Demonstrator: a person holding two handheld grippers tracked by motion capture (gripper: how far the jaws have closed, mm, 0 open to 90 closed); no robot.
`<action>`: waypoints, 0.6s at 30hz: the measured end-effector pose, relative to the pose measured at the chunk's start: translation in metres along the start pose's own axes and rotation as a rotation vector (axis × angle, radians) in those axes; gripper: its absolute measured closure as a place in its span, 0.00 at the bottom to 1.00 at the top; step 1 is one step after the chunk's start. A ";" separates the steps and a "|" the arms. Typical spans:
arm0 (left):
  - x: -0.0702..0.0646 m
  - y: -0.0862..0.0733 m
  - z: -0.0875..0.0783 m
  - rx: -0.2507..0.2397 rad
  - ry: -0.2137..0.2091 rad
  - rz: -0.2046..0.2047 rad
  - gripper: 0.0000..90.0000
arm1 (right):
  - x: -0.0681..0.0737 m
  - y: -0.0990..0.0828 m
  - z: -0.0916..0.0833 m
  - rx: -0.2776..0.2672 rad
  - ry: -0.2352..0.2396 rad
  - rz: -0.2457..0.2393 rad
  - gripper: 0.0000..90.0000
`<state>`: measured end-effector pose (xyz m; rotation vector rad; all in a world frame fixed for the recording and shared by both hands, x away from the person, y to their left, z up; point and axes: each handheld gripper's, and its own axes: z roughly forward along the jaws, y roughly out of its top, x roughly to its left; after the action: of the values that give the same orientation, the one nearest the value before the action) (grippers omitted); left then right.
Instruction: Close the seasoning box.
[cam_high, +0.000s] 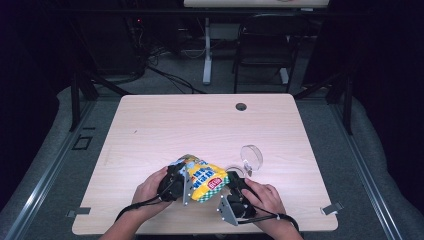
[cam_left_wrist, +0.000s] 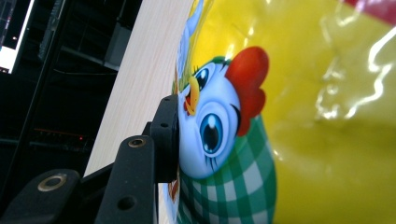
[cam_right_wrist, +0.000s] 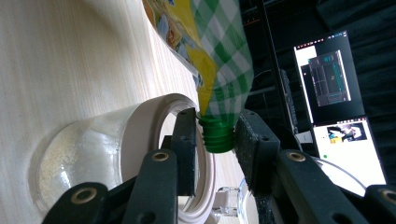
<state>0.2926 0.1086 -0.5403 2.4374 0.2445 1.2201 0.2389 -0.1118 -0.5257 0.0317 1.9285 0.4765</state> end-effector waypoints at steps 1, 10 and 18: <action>0.000 0.000 0.000 0.005 -0.003 0.005 0.67 | 0.000 0.000 0.000 -0.003 0.003 -0.002 0.78; -0.001 0.000 0.000 0.011 0.000 0.014 0.67 | 0.003 0.002 0.002 0.002 0.005 0.001 0.79; -0.001 0.000 0.000 0.010 0.008 0.036 0.67 | 0.002 0.002 0.001 0.008 0.035 0.035 0.79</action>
<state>0.2918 0.1080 -0.5412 2.4562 0.2097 1.2466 0.2388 -0.1093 -0.5273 0.0627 1.9668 0.4957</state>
